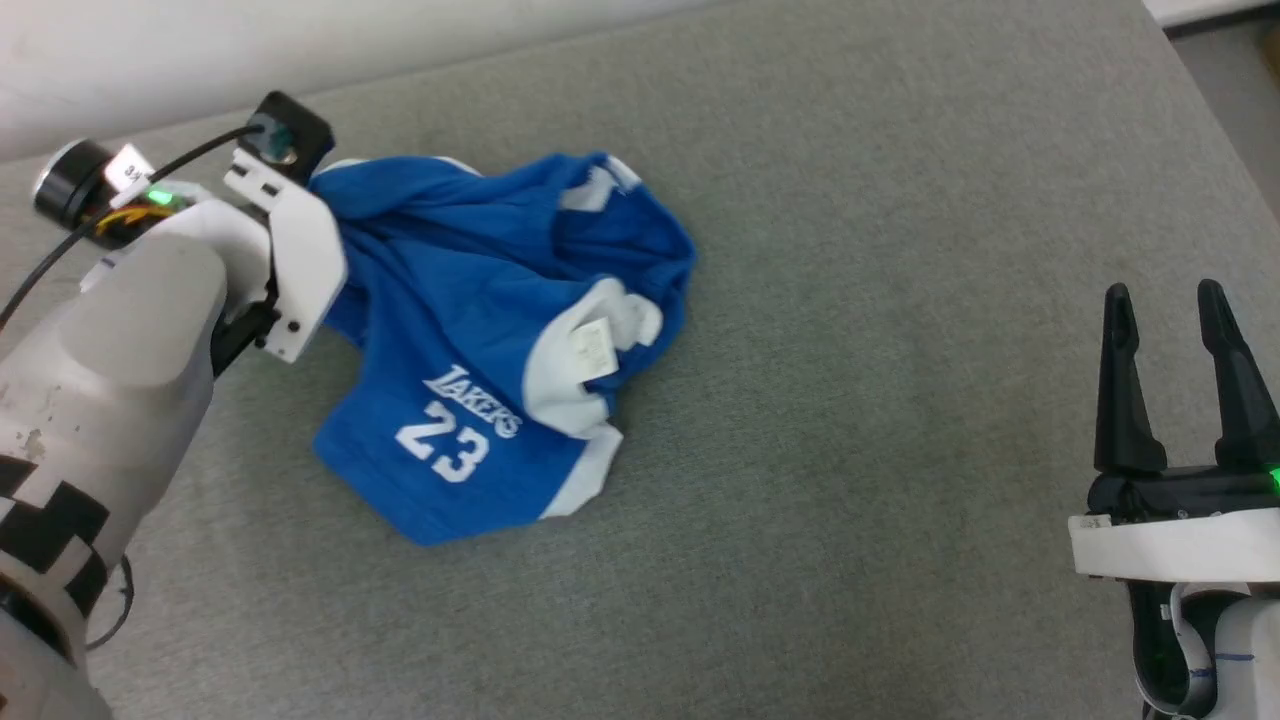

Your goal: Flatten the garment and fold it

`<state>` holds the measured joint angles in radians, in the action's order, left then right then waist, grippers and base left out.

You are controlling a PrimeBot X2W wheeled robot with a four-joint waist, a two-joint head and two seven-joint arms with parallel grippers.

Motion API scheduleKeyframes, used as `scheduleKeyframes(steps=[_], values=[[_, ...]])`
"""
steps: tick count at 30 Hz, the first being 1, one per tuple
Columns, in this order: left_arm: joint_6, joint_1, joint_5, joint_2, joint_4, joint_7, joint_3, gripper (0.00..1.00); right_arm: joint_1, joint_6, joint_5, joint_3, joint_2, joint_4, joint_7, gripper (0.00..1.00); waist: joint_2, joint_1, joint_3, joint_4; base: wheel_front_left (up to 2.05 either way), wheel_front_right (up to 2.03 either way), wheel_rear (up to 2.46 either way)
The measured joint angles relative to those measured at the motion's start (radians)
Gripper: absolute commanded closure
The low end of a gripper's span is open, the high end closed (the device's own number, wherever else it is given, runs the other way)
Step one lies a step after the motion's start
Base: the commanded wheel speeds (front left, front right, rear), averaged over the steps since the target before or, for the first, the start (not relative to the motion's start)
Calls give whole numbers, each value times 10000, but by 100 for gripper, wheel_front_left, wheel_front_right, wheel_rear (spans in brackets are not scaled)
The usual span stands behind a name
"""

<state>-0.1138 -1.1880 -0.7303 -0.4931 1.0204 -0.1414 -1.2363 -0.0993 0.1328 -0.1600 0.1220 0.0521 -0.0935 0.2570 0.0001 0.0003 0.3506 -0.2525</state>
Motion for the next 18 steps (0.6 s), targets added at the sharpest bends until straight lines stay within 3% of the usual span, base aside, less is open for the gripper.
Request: scheduleKeyframes(steps=[1, 2, 3, 4, 6, 12, 15, 18], values=[[-4, 35, -44, 61, 222, -23, -2, 100, -5, 0, 0, 10, -2, 6, 0, 0, 0, 0, 76, -64, 0, 0, 0], [-13, 78, -94, 144, 370, 38, 4, 91, -5, 0, 2, 38, -2, 19, 0, 0, 0, 0, 137, -110, 0, 0, 0], [-13, 109, -90, 244, 462, 226, 2, 19, -4, 0, 4, 88, 2, 33, 2, 0, 0, -1, 184, -131, 0, 0, 0], [-13, 109, -90, 244, 462, 226, 2, 0, -4, 0, 4, 88, 2, 33, 2, 0, 0, -1, 184, -131, 0, 0, 0], [-44, 89, 27, 571, 579, 1095, -17, 0, 2, -2, 63, 136, 0, 58, 0, 0, 0, -1, 178, -71, 0, 0, 0], [-92, -223, 351, 1198, 485, 2140, -142, 0, 257, 0, 299, 146, 4, 100, 0, 0, 0, -2, -199, 168, 0, 0, 0], [-102, -295, 359, 1312, 249, 2073, -190, 0, 453, 0, 362, 136, 2, 105, 0, 0, 0, -3, -417, 298, 0, 0, 0], [-102, -180, -100, 1317, -901, 1037, -313, 0, 712, 0, 433, 128, 0, 107, 0, 0, 0, -4, -819, 543, 0, 0, 0]])
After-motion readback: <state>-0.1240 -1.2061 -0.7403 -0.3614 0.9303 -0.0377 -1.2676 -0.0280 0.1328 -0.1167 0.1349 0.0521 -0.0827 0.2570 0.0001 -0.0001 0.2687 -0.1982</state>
